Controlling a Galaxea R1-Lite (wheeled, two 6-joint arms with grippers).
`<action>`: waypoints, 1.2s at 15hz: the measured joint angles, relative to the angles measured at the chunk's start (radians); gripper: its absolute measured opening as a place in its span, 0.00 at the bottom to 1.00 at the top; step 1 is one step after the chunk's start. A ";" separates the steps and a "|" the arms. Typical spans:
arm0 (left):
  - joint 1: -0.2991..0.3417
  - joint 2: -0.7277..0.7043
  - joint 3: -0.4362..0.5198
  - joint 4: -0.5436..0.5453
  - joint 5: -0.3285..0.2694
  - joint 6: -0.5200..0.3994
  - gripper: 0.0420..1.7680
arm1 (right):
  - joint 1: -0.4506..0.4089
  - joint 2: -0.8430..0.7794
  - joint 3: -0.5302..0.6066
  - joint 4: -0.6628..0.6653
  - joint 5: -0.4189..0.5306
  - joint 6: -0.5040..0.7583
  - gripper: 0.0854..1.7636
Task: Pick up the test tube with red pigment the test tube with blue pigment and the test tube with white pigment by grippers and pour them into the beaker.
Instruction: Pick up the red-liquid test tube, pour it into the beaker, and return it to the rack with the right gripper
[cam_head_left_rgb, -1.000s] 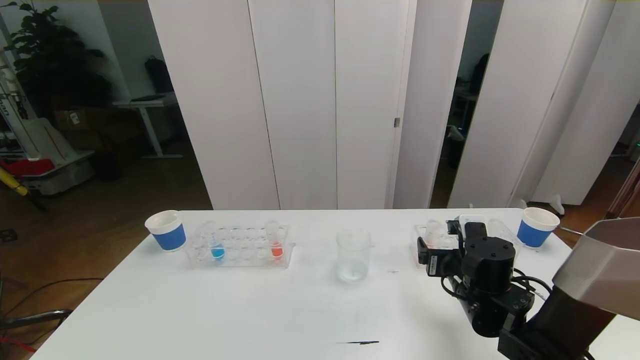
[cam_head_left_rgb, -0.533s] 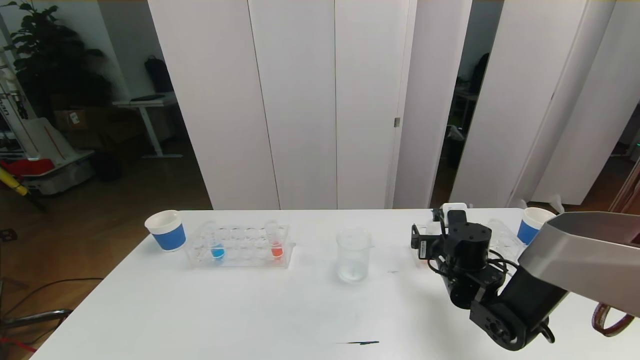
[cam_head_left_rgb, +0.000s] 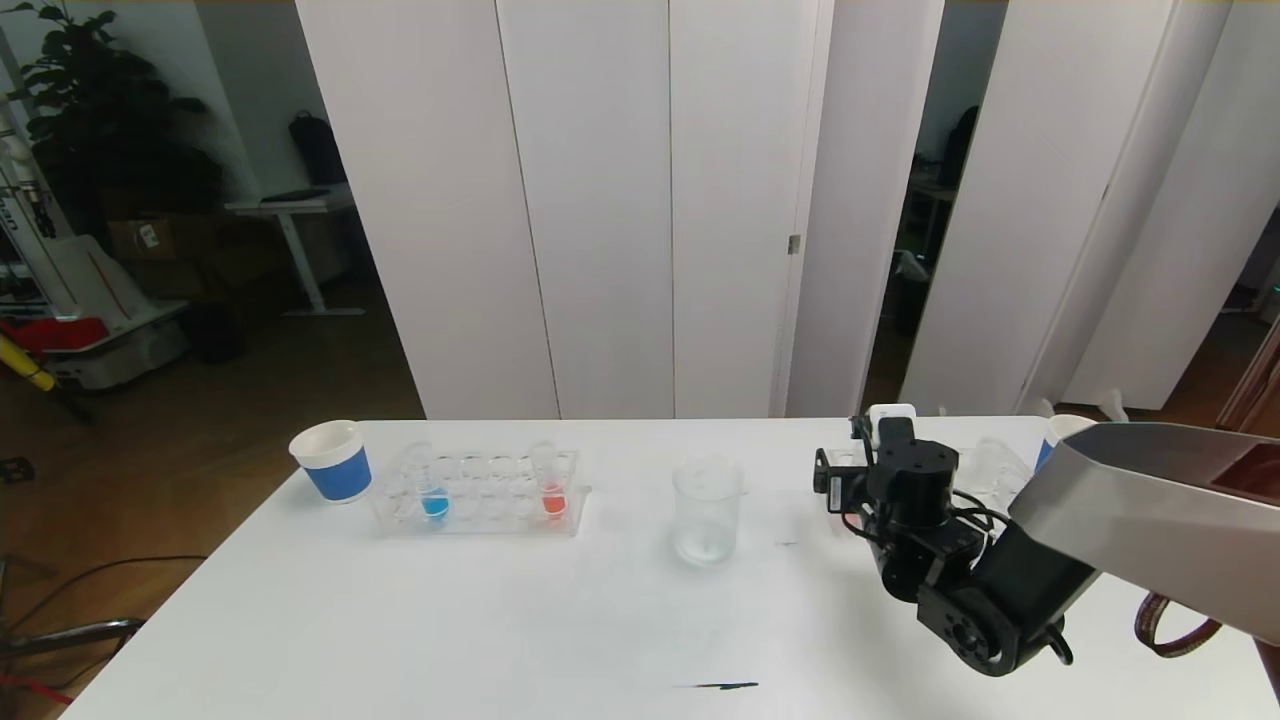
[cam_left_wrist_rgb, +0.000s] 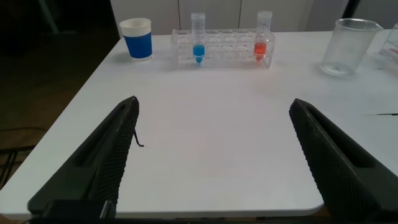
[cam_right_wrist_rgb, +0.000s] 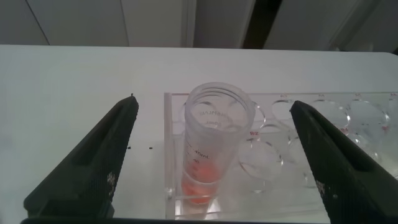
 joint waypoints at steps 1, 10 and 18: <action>0.000 0.000 0.000 0.000 0.000 0.000 0.98 | 0.000 0.006 -0.010 0.000 0.001 0.000 0.99; 0.000 0.000 0.000 0.000 0.000 0.000 0.98 | 0.002 0.019 -0.030 0.036 -0.001 -0.001 0.23; 0.000 0.000 0.000 0.000 0.000 0.000 0.98 | 0.000 0.012 -0.030 0.035 -0.004 0.004 0.29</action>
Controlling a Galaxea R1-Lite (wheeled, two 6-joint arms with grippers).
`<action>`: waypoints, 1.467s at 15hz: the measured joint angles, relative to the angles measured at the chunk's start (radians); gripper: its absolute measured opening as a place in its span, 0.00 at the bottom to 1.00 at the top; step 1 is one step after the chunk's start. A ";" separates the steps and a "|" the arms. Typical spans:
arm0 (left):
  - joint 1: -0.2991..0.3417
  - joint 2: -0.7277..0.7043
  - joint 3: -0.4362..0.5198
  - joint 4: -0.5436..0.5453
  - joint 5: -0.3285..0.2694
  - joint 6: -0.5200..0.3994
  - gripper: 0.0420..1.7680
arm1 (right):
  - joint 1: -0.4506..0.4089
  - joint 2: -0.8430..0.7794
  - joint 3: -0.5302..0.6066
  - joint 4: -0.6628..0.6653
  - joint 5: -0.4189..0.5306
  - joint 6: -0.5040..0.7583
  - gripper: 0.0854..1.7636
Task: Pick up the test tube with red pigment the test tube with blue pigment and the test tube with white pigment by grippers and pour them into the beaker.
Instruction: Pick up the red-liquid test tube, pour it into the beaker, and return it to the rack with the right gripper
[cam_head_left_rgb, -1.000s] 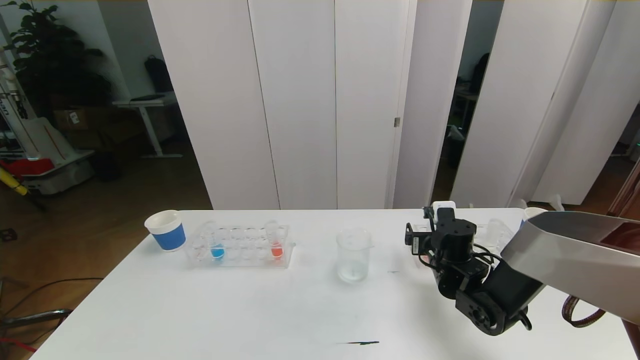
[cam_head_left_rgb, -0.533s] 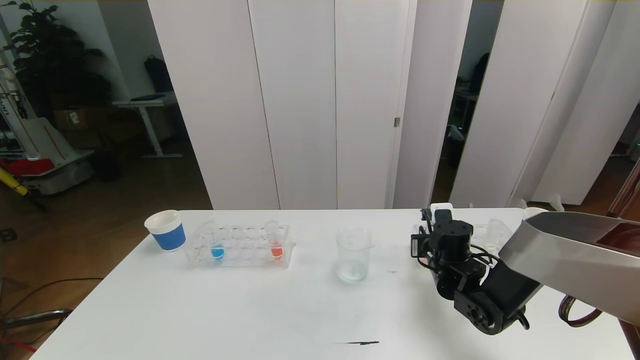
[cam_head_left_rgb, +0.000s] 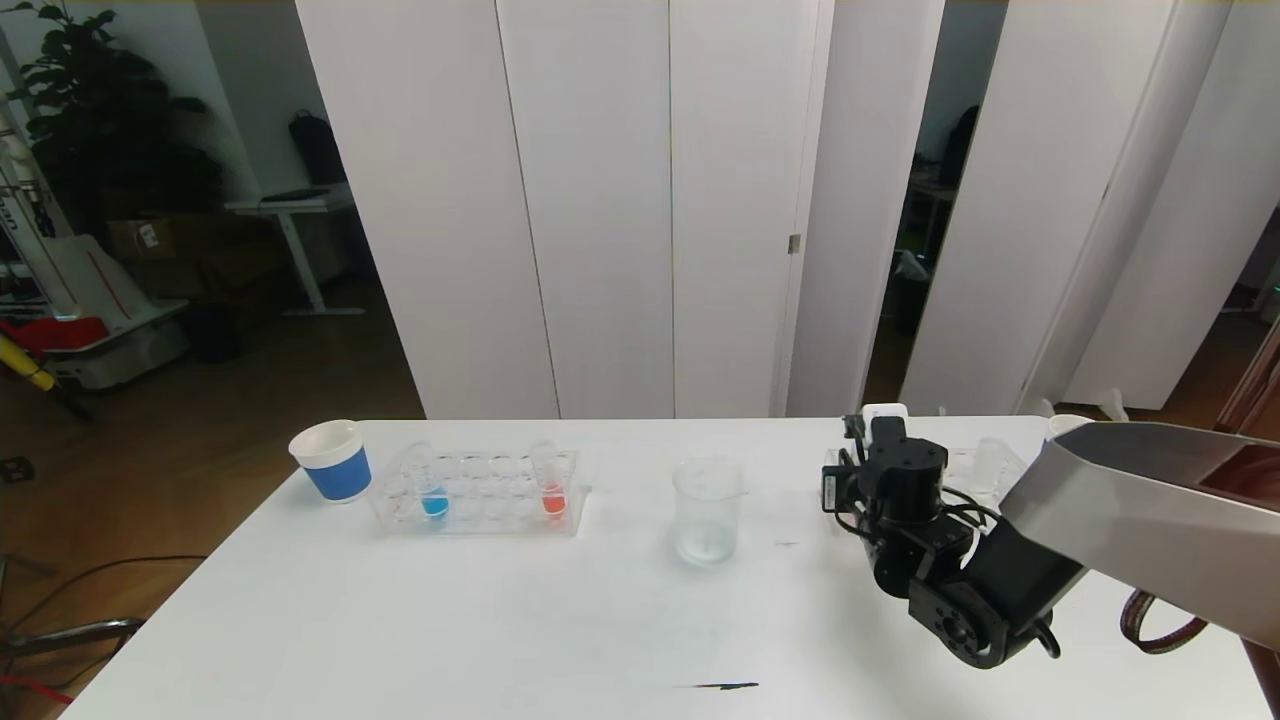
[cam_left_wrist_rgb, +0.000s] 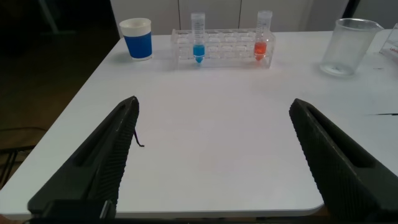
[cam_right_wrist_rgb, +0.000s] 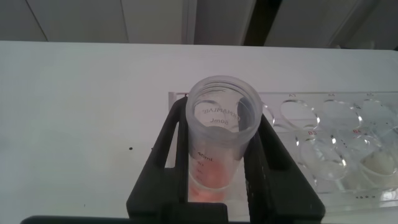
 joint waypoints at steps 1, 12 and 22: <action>0.000 0.000 0.000 0.000 0.000 0.000 0.98 | 0.000 -0.001 0.000 0.000 0.000 0.000 0.29; 0.000 0.000 0.000 0.000 0.000 0.000 0.98 | -0.023 -0.090 -0.018 0.046 0.012 0.000 0.29; 0.000 0.000 0.000 0.000 0.000 0.000 0.98 | -0.064 -0.306 -0.186 0.369 0.200 0.002 0.29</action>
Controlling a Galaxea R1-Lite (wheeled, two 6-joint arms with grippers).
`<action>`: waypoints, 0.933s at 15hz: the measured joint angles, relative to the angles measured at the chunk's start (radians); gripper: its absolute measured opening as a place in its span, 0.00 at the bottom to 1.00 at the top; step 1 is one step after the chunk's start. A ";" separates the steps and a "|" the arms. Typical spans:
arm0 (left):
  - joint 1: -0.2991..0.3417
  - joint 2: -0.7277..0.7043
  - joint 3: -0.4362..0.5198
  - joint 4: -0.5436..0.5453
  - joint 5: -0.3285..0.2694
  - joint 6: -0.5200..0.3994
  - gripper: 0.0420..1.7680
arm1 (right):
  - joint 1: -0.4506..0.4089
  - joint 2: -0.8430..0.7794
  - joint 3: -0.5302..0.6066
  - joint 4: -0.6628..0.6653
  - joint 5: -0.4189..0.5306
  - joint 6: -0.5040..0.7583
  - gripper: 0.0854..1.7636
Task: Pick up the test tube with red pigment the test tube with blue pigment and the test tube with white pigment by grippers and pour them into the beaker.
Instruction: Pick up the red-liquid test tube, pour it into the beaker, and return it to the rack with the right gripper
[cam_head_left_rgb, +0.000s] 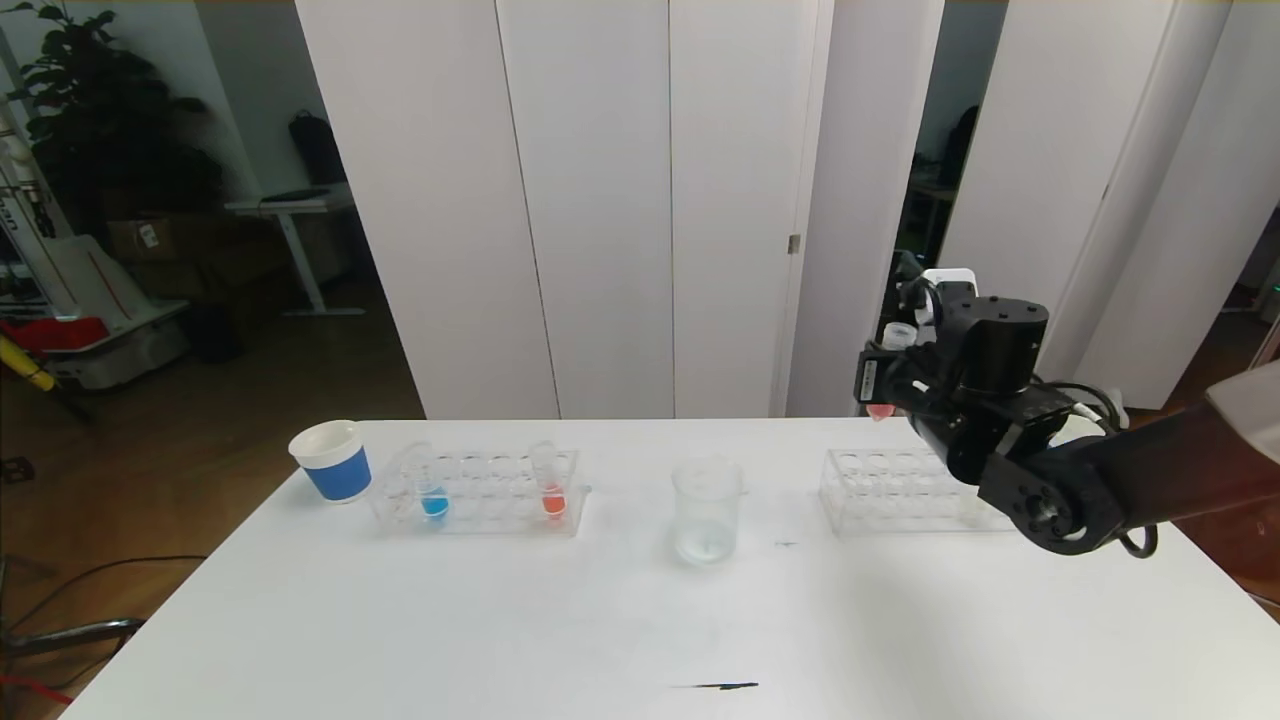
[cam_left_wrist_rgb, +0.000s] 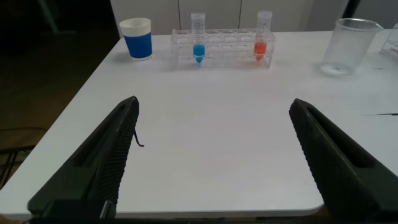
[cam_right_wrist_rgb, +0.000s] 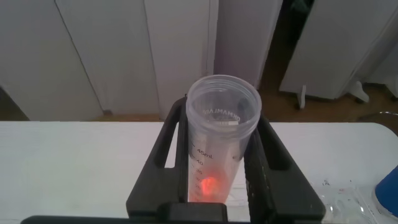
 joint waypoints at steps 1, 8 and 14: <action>0.000 0.000 0.000 0.000 0.000 0.000 0.98 | -0.008 -0.012 -0.029 0.046 0.044 0.008 0.29; 0.000 0.000 0.000 0.000 0.000 0.000 0.98 | -0.035 -0.036 -0.214 0.273 0.334 0.023 0.29; 0.000 0.000 0.000 0.000 0.000 0.000 0.98 | -0.038 0.033 -0.277 0.240 0.630 -0.055 0.29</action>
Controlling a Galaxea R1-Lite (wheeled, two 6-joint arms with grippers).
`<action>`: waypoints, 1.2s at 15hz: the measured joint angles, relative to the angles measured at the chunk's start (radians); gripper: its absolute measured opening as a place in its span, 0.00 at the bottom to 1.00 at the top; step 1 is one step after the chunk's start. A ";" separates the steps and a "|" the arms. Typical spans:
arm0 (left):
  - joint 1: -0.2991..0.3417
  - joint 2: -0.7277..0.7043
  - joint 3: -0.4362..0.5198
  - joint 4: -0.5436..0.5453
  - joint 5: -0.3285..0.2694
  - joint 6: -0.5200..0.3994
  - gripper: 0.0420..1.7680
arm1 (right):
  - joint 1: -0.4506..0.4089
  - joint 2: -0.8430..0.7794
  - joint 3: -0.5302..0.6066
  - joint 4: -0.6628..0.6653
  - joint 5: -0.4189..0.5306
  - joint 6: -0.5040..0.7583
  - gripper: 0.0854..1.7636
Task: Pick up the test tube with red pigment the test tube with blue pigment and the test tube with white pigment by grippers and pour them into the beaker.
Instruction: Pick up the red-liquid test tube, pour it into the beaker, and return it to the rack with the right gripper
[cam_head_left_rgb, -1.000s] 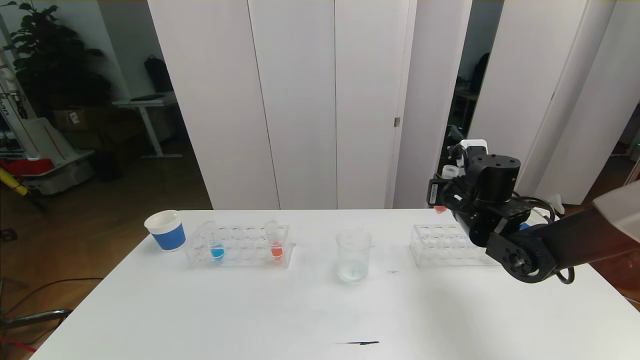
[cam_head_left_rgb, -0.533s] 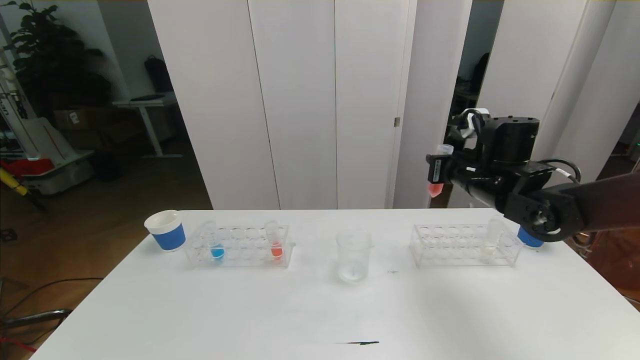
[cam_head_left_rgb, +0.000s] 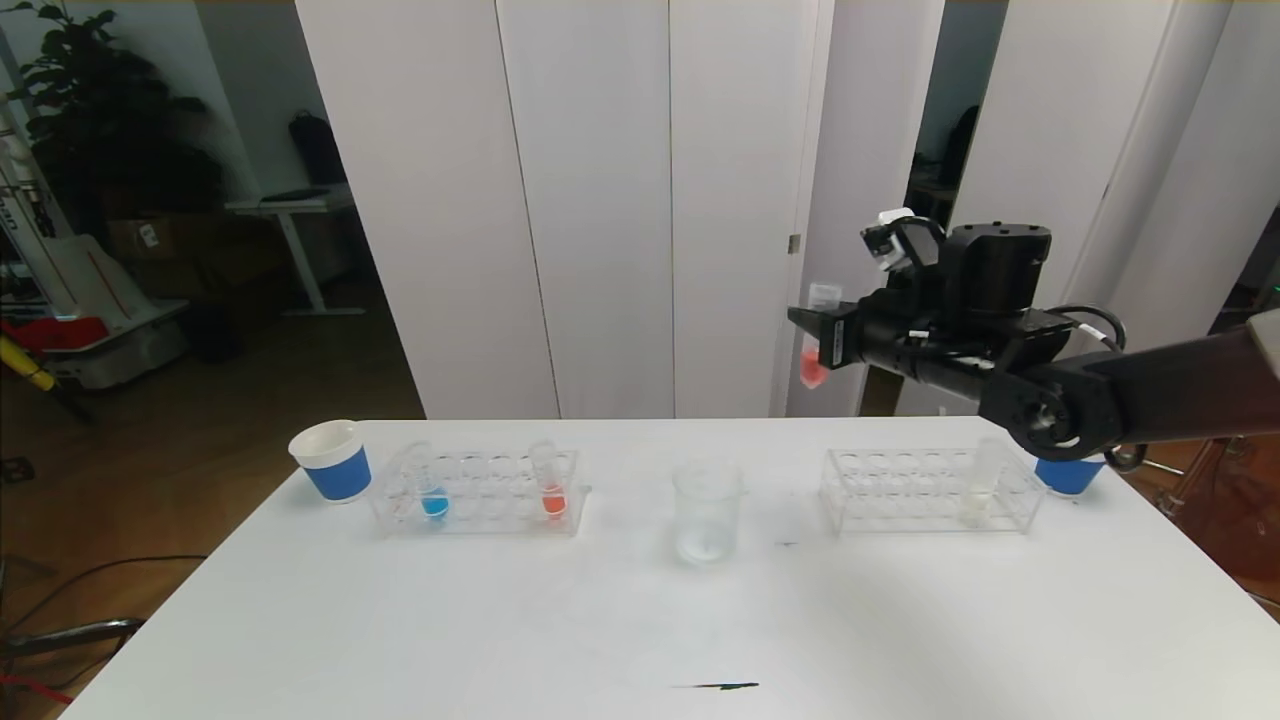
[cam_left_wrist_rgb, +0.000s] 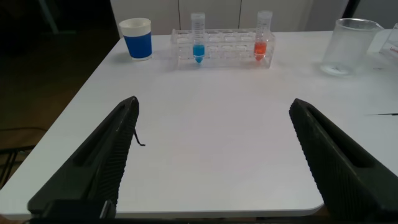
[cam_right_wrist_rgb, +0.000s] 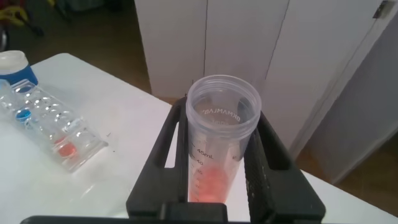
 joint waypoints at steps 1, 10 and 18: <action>0.000 0.000 0.000 0.000 0.000 0.000 0.98 | -0.001 0.007 -0.001 -0.003 0.056 -0.002 0.29; 0.000 0.000 0.000 0.000 0.000 0.000 0.98 | 0.039 0.030 0.016 -0.036 0.105 -0.179 0.29; 0.000 0.000 0.000 0.000 0.000 0.000 0.98 | 0.095 0.094 0.006 -0.221 0.140 -0.408 0.29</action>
